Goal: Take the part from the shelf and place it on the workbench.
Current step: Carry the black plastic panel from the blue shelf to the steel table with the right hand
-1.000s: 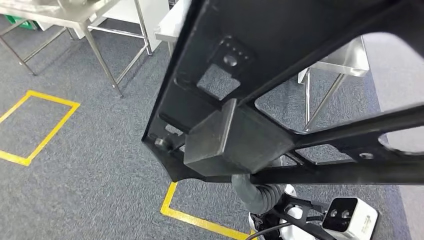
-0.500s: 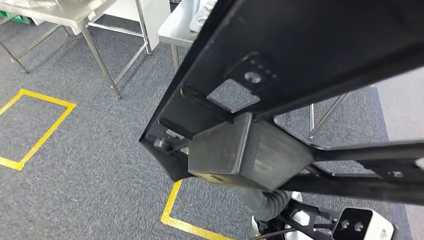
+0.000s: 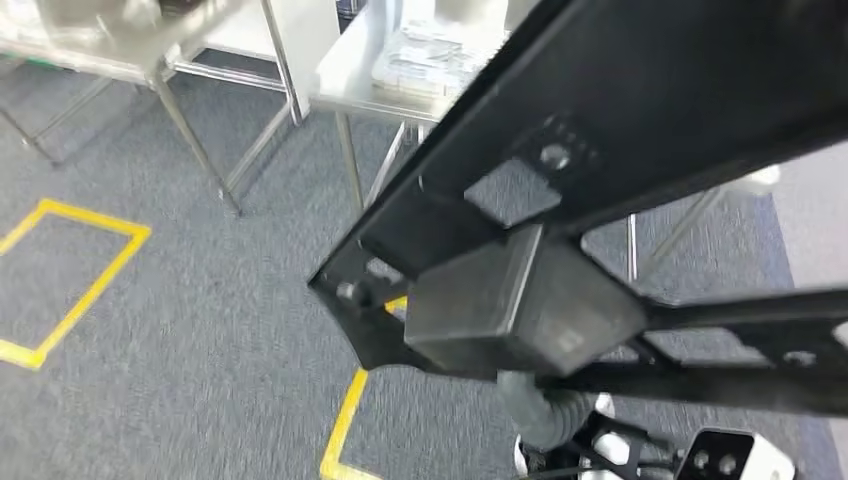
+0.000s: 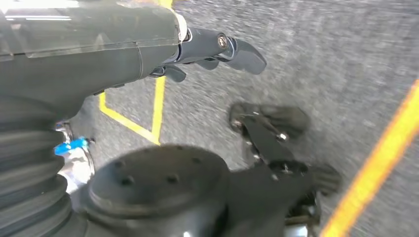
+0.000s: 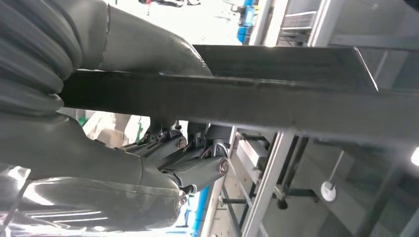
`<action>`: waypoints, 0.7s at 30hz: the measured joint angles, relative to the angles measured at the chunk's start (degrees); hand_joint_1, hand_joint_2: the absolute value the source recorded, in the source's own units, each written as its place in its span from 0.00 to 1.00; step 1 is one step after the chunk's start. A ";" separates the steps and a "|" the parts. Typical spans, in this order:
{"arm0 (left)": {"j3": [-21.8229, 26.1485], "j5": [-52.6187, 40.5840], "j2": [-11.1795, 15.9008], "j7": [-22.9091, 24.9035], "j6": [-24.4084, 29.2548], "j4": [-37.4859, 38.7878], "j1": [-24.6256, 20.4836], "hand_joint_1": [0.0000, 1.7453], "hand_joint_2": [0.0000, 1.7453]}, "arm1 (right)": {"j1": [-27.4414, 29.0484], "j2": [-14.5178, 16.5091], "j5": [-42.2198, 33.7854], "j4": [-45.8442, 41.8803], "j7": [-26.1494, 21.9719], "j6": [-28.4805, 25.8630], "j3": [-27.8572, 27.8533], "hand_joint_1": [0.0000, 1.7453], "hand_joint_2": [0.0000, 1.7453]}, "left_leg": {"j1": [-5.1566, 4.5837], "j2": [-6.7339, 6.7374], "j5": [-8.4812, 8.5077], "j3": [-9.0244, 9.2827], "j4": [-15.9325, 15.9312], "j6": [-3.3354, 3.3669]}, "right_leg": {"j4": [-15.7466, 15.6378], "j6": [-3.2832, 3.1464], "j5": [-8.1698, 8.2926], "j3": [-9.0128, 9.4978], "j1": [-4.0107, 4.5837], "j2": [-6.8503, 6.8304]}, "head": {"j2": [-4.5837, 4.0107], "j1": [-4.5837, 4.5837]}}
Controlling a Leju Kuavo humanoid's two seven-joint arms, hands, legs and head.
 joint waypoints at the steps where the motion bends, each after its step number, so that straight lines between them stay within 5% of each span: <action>1: -0.09 -0.01 0.01 -0.02 -0.03 0.00 -0.10 0.00 1.00 | 0.14 -0.01 0.04 0.01 0.01 0.04 -0.02 1.00 1.00 | 0.03 0.01 -1.14 -2.08 3.34 -0.19 | -0.09 -0.15 -0.37 0.53 0.01 -0.03 | -0.01 -0.08; 4: -0.26 -0.01 0.04 -0.02 -0.09 0.00 0.08 0.00 1.00 | 0.65 -0.03 0.16 0.02 0.02 0.14 -0.04 1.00 1.00 | 0.05 0.02 -4.98 -8.03 9.19 -0.57 | -0.08 -0.27 -1.66 1.85 0.08 0.36 | 0.00 -0.16; 5: -0.27 -0.01 0.06 -0.02 -0.10 0.00 0.18 0.00 1.00 | 0.77 -0.04 0.18 0.02 0.02 0.16 -0.05 1.00 1.00 | 0.05 0.01 -4.18 -8.67 7.93 -0.52 | -0.07 -0.21 -2.17 2.48 0.10 0.59 | 0.00 -0.15; 9: -0.32 0.00 0.28 -0.02 -0.14 0.05 0.44 0.00 1.00 | 1.01 -0.12 0.20 0.09 0.02 0.18 -0.10 1.00 1.00 | -0.24 -0.50 6.35 -7.69 -3.82 0.32 | 0.13 0.42 -4.10 4.21 0.13 1.31 | 0.00 -0.07; 13: -0.34 0.05 0.29 -0.29 -0.19 0.05 0.41 0.00 1.00 | 1.20 -0.18 0.29 -0.04 -0.02 0.54 -0.24 1.00 1.00 | -0.32 -0.31 7.43 -7.44 -5.13 1.65 | 0.49 1.61 -5.02 3.89 -0.01 1.65 | 0.00 0.01; 15: -0.34 0.07 0.22 -0.47 -0.20 0.05 0.26 0.00 1.00 | 1.15 -0.18 0.31 -0.25 -0.08 0.99 -0.38 1.00 1.00 | -0.06 0.30 7.32 -6.79 -5.80 2.19 | 3.77 2.33 -6.89 2.41 -0.10 0.95 | 0.00 0.16; 18: -0.36 0.09 0.25 -0.68 -0.19 0.07 0.23 0.00 1.00 | 1.26 -0.19 0.35 -0.34 -0.14 1.60 -0.66 1.00 1.00 | -0.01 1.42 6.75 -6.13 -6.02 2.54 | 14.77 3.22 -10.79 -4.15 -0.83 0.22 | 0.00 0.30; 20: -0.37 0.09 0.25 -0.76 -0.21 0.05 0.23 0.00 1.00 | 1.37 -0.19 0.35 -0.33 -0.14 1.63 -0.86 1.00 1.00 | 0.10 2.22 6.27 -5.62 -6.00 2.41 | 16.39 3.63 -9.26 -6.25 -1.28 -0.09 | 0.00 0.30; 21: -0.37 0.09 0.24 -0.78 -0.22 0.05 0.22 0.00 1.00 | 1.37 -0.19 0.35 -0.33 -0.14 1.63 -0.96 1.00 1.00 | 0.19 2.62 6.00 -5.22 -6.00 2.25 | 13.76 3.73 -6.93 -5.48 -1.42 -0.48 | 0.00 0.30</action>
